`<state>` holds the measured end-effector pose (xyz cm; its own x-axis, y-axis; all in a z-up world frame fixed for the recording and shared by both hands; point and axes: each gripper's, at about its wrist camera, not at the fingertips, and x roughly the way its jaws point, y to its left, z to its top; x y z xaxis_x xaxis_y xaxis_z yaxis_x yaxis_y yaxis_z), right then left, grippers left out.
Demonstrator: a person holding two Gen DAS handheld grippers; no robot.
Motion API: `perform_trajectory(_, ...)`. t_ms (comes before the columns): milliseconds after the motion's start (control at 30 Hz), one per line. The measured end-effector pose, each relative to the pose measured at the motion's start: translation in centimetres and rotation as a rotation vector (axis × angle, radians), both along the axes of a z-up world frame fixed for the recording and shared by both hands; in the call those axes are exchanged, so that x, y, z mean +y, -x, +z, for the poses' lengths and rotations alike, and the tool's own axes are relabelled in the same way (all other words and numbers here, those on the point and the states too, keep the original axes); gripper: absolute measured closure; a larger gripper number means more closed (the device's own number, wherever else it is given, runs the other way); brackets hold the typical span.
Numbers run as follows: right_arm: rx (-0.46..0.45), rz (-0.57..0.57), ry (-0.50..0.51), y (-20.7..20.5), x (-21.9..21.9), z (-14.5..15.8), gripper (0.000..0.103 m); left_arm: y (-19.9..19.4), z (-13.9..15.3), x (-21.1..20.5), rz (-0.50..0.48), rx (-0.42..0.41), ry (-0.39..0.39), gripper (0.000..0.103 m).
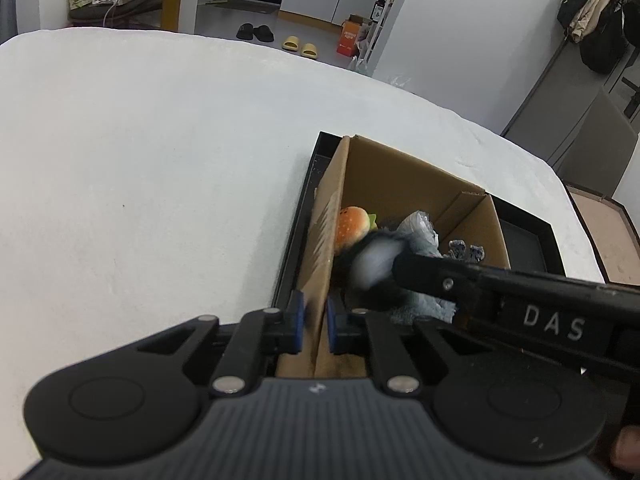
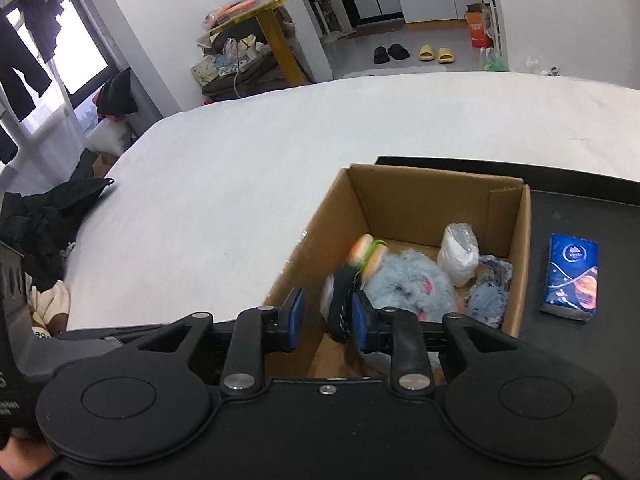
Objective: Organize soft objects
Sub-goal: 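Move the right tool to the blue tissue pack and close on it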
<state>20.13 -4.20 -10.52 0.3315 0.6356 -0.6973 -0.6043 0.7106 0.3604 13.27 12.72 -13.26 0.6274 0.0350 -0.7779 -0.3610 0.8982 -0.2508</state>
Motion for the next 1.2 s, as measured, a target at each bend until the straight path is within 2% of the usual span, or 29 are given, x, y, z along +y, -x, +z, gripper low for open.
perform_trajectory(333,-0.016,-0.079,-0.032,-0.2,-4.0,0.7,0.075,0.1,0.7,-1.1,-0.006,-0.005,-0.049,0.084)
perform_trajectory(500,-0.019,-0.12,-0.034,-0.5,-5.8,0.3,0.075,-0.1,1.2,-2.4,-0.018,-0.001,-0.119,0.066)
perform_trajectory(600,-0.018,-0.143,-0.039,-0.8,-6.9,-0.1,0.075,-0.2,1.5,-3.2,-0.024,0.001,-0.166,0.06)
perform_trajectory(733,-0.024,-0.168,-0.044,-1.4,-8.0,-0.5,0.071,-0.5,1.7,-3.9,-0.026,0.011,-0.211,0.057)
perform_trajectory(800,-0.023,-0.184,-0.051,-1.7,-8.6,-0.7,0.064,-0.8,1.8,-4.3,-0.025,0.016,-0.23,0.055)
perform_trajectory(867,-0.025,-0.197,-0.058,-1.8,-9.2,-1.0,0.061,-1.0,1.9,-4.6,-0.029,0.022,-0.248,0.054)
perform_trajectory(1200,-0.021,-0.302,-0.057,-3.6,-12.0,-3.1,0.058,-2.5,1.7,-5.5,-0.019,0.043,-0.297,0.05)
